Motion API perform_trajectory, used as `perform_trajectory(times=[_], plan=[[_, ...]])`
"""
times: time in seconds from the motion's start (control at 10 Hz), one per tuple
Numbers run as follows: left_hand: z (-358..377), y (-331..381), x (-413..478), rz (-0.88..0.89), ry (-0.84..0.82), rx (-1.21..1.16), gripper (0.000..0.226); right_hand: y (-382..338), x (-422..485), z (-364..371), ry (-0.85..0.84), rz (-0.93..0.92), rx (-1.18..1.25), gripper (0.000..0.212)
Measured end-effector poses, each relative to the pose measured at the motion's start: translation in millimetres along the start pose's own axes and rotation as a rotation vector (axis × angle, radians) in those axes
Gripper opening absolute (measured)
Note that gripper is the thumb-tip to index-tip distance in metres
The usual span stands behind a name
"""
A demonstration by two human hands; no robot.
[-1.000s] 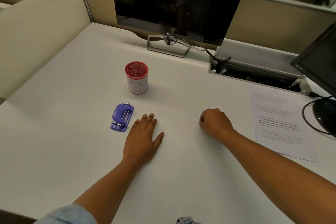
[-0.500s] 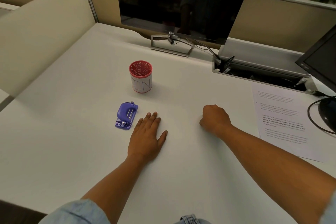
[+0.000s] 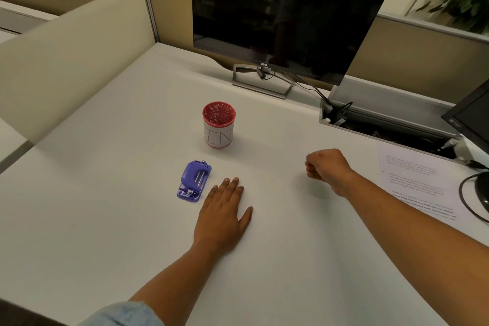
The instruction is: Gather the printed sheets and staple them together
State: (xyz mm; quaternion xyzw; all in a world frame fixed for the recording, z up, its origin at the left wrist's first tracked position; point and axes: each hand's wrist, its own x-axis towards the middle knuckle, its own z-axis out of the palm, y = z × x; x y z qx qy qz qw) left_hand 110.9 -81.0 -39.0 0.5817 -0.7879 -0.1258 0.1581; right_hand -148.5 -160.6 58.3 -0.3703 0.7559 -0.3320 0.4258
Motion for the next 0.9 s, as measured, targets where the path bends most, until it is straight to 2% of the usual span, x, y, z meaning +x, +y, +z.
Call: perform_trajectory(times=[0.1, 0.2, 0.4, 0.5, 0.7, 0.9], plan=[[-1.9, 0.8, 0.9, -0.004, -0.011, 0.008, 0.064, -21.5, 3.7, 25.6, -0.039, -0.140, -0.133, 0.014], [-2.0, 0.5, 2.6, -0.008, -0.033, 0.007, 0.067, -53.5, 4.4, 61.5, -0.042, -0.357, -0.328, 0.012], [-3.7, 0.9, 3.9, -0.007, -0.042, -0.004, 0.066, -117.1, 11.6, 126.2, -0.013, -0.678, -0.541, 0.007], [-4.6, 0.8, 4.6, -0.003, -0.044, 0.000, 0.065, -132.4, 20.6, 143.8, -0.016, -0.734, -0.649, 0.008], [-5.6, 1.8, 4.9, 0.001, -0.059, 0.009, 0.060, -139.1, 29.9, 160.3, -0.020, -0.784, -0.813, 0.021], [-5.7, 3.3, 4.6, -0.002, -0.038, -0.003, 0.058, -135.9, 31.0, 156.1, 0.019, -0.767, -0.759, 0.026]])
